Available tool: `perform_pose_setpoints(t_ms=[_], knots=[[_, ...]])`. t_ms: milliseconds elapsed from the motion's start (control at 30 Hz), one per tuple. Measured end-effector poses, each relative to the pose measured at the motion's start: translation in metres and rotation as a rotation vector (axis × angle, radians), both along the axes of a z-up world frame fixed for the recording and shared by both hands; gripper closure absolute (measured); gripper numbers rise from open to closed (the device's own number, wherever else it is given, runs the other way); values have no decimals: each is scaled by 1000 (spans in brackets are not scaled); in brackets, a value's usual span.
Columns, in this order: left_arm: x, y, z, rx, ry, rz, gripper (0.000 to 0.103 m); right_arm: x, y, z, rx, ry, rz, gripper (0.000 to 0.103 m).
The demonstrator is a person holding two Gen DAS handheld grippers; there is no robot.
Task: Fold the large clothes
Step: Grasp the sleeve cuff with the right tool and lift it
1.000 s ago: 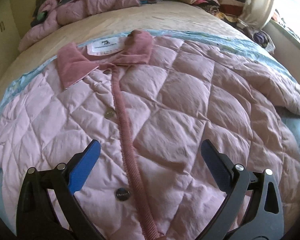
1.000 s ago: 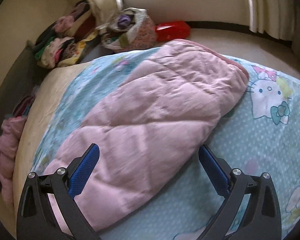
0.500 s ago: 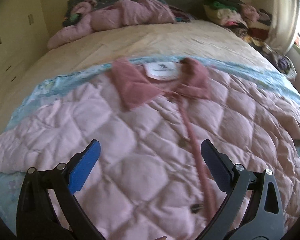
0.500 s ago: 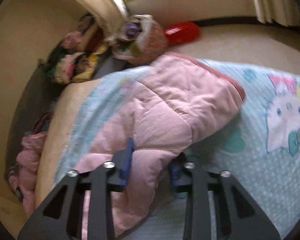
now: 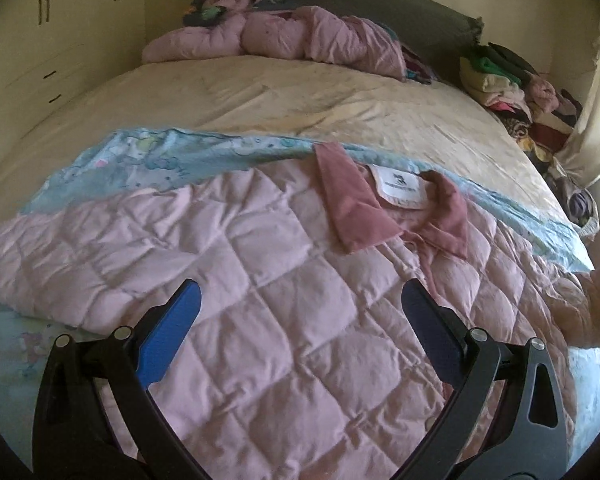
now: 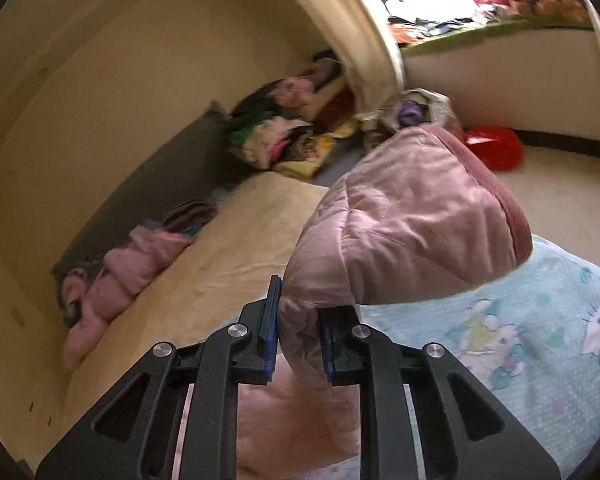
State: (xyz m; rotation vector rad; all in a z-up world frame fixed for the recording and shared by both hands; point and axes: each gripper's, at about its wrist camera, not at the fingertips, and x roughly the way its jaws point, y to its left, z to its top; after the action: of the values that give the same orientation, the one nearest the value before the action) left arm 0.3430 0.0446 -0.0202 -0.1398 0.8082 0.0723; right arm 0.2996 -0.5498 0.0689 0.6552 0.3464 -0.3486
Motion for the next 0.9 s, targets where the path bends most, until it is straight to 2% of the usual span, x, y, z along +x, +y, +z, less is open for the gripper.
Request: perform_pose_setpoints(t_ms=[233, 433, 800, 900], knots=[[-4, 15, 8, -13, -13, 6, 9, 11, 51, 28, -34, -37, 128, 87], [-6, 34, 14, -58, -15, 27, 9, 21, 93, 45, -67, -52, 210, 88], [-12, 71, 24, -170, -27, 67, 9, 41, 158, 61, -106, -61, 331, 88], [-13, 78, 24, -177, -24, 81, 9, 45, 177, 62, -111, -59, 366, 88]])
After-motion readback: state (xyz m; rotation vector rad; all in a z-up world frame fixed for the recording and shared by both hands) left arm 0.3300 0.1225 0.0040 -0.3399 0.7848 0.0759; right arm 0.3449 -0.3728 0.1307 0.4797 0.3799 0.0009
